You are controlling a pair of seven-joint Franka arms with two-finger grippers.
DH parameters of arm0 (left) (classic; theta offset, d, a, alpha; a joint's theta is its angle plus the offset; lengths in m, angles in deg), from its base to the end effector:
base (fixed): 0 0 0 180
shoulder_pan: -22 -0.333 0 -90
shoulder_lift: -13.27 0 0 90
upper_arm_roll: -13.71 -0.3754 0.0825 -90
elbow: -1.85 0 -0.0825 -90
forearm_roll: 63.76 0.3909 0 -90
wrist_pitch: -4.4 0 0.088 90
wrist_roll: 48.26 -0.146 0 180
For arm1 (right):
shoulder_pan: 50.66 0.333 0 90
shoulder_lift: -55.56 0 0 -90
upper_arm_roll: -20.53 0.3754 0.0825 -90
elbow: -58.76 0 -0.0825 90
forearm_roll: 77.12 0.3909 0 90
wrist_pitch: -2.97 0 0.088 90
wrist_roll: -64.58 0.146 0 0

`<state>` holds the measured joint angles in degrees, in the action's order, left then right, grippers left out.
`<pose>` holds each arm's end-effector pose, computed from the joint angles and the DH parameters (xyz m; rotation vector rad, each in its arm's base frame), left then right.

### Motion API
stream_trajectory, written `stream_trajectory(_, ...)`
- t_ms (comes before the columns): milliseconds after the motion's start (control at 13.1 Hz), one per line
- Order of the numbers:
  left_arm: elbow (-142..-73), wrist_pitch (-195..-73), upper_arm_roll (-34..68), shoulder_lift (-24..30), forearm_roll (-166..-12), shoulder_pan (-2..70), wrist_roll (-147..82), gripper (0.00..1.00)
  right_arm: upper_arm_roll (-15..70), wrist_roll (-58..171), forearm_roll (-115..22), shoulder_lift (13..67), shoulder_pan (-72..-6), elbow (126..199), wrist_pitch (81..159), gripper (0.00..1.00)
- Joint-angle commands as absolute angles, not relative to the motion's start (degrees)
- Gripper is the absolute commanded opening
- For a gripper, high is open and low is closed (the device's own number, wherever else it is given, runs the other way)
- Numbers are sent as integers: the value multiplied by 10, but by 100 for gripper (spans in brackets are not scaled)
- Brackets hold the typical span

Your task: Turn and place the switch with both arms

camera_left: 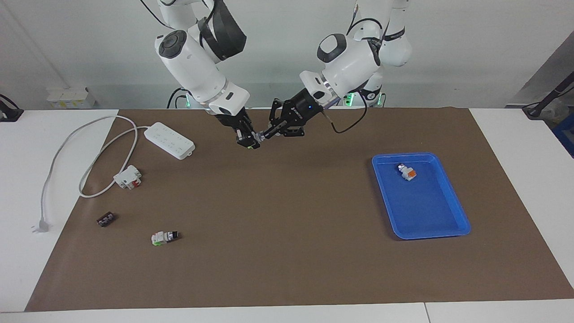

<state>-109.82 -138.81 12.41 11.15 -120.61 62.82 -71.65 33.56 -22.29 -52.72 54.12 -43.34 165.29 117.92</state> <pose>0.4836 -0.4176 0.5460 2.2272 -0.4839 0.4276 0.5463 0.2433 0.5386 -1.8576 -2.1420 -0.4616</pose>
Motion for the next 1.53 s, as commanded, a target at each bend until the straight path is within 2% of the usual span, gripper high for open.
stream_trajectory(0, -1121, -1367, 124, 105, -1141, 630, -745, 0, 339, -206, -512, 557, -437, 1639, 1184, 0)
stream_trajectory(612, -1121, -1351, 124, 105, -1115, 637, -742, 0, 338, -206, -512, 562, -441, 1639, 1185, 0)
stream_trajectory(689, -1121, -1350, 124, 105, -1115, 637, -742, 0, 339, -206, -512, 562, -441, 1639, 1185, 99)
stream_trajectory(1148, -1122, -1350, 120, 105, -1104, 621, -739, 0, 336, -191, -517, 562, -443, 1627, 1188, 100)
stream_trajectory(1454, -1121, -1302, 120, 105, -1008, 542, -737, 0, 334, -144, -559, 554, -463, 1609, 1186, 100)
